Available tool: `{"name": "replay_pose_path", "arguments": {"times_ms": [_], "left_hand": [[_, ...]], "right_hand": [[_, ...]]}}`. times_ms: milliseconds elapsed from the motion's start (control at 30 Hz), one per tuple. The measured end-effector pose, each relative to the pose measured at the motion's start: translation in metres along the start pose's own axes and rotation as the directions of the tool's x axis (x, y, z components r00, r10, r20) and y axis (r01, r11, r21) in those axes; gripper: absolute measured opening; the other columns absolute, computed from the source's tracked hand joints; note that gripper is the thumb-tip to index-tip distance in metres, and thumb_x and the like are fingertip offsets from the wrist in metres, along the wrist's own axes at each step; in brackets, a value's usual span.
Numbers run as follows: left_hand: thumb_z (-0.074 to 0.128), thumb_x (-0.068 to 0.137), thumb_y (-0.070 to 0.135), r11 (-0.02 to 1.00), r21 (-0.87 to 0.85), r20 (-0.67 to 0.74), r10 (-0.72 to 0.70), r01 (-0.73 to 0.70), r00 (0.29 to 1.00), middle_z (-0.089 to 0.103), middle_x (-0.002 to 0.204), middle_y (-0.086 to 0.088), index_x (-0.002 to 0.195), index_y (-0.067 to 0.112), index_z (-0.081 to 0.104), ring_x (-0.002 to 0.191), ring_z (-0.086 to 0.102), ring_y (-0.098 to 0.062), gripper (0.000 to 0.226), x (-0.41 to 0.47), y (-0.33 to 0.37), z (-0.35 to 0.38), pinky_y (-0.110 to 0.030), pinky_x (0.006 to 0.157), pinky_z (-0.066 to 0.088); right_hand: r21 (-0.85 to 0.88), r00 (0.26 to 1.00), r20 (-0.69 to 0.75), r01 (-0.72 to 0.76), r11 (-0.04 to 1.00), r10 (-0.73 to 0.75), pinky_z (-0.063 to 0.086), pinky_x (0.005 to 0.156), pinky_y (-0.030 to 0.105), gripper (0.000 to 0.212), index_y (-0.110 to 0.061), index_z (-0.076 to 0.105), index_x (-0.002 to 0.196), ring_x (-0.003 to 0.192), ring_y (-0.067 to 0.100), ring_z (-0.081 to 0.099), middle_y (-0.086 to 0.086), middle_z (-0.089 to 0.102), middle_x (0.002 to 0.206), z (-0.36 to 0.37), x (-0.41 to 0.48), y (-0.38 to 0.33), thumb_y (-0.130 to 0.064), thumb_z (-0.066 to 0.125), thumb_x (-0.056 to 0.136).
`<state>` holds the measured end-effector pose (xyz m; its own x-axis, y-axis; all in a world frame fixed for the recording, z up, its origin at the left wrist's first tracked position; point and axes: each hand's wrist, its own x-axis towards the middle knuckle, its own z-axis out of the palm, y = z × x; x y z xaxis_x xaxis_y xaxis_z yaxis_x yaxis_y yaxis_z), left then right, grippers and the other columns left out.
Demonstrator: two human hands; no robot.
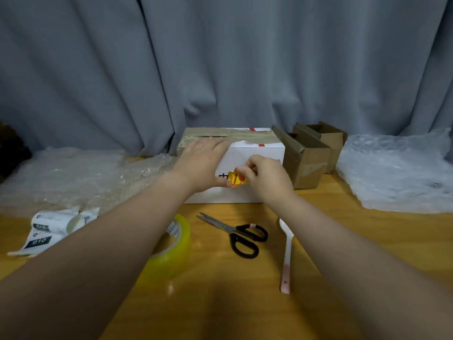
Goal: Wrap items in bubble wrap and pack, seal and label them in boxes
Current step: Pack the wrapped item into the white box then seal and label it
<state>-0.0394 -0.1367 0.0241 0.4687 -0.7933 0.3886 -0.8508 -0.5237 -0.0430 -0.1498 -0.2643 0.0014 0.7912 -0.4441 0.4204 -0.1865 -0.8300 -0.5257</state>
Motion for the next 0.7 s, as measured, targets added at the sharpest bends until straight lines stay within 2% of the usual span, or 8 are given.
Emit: {"name": "replay_pose_path", "arguments": {"times_ms": [133, 267, 533, 700], "left_hand": [[0.067, 0.074, 0.057, 0.996, -0.084, -0.104, 0.028, -0.037, 0.994, 0.048, 0.141, 0.006, 0.142, 0.032, 0.036, 0.13, 0.042, -0.02, 0.079, 0.005, -0.012, 0.01, -0.045, 0.106, 0.033], [0.068, 0.078, 0.046, 0.988, -0.138, -0.155, 0.051, -0.073, 0.987, 0.055, 0.135, 0.006, 0.138, 0.032, 0.044, 0.124, 0.05, -0.02, 0.067, 0.006, -0.019, 0.011, -0.04, 0.101, 0.039], [0.066, 0.083, 0.035, 0.99, -0.12, -0.229, 0.05, -0.08, 0.972, 0.056, 0.133, 0.003, 0.136, 0.027, 0.047, 0.123, 0.05, -0.021, 0.057, 0.002, -0.017, 0.012, -0.035, 0.101, 0.033], [0.064, 0.085, 0.033, 0.991, -0.135, -0.296, -0.018, -0.024, 0.955, 0.061, 0.124, 0.003, 0.131, 0.026, 0.053, 0.118, 0.052, -0.022, 0.047, 0.002, -0.01, 0.018, -0.036, 0.096, 0.031]], "right_hand": [[-0.029, 0.997, -0.053, 0.051, 0.998, -0.052, 0.051, 0.07, 0.037, 0.028, -0.015, 0.063, 0.089, 0.078, 0.018, 0.059, 0.0, 0.064, 0.081, 0.012, 0.008, 0.002, -0.042, 0.055, 0.093], [-0.073, 0.991, -0.094, 0.093, 0.993, -0.1, 0.051, 0.072, 0.039, 0.031, -0.013, 0.066, 0.093, 0.082, 0.02, 0.061, 0.003, 0.068, 0.087, 0.022, 0.015, 0.003, -0.042, 0.055, 0.093], [-0.231, 0.983, -0.081, 0.142, 0.963, -0.165, 0.043, 0.066, 0.03, 0.033, -0.014, 0.065, 0.101, 0.086, 0.022, 0.06, 0.004, 0.068, 0.093, 0.024, 0.019, -0.002, -0.043, 0.05, 0.096], [-0.335, 0.984, -0.038, 0.149, 0.93, -0.171, 0.043, 0.07, 0.033, 0.038, -0.014, 0.063, 0.107, 0.09, 0.024, 0.06, 0.006, 0.066, 0.098, 0.023, 0.022, -0.006, -0.044, 0.043, 0.098]]}}
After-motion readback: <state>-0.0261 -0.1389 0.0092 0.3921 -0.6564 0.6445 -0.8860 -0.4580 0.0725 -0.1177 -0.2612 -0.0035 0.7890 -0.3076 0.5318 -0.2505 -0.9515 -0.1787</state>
